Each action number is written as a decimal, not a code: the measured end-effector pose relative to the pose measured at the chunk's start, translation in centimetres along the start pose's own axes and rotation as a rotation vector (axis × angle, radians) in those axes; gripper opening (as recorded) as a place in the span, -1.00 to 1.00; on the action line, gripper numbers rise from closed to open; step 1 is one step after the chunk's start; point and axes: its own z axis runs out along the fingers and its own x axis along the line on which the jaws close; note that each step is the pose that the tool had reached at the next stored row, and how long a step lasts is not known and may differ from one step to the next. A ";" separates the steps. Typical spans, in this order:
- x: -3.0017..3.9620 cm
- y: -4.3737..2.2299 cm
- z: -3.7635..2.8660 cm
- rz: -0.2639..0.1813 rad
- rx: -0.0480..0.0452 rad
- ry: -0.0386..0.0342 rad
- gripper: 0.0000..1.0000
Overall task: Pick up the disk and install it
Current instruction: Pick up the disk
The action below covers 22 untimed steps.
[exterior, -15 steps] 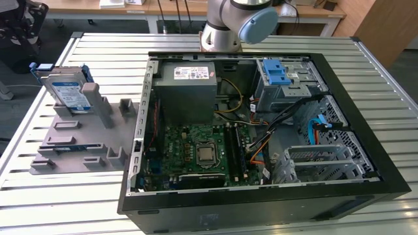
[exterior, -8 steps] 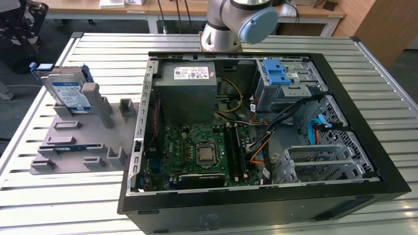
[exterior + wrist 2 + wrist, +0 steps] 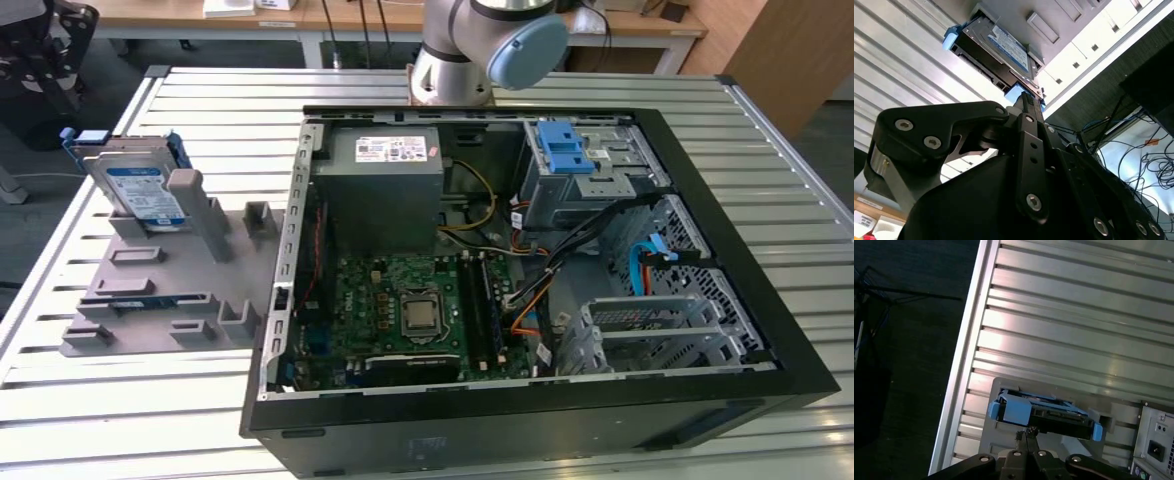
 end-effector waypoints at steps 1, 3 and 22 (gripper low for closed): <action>0.00 0.00 0.00 -0.004 0.0000 0.0002 -0.79; 0.00 0.00 0.00 -0.012 0.0001 0.0006 -0.79; 0.00 0.00 0.00 -0.096 0.0006 0.0041 -0.79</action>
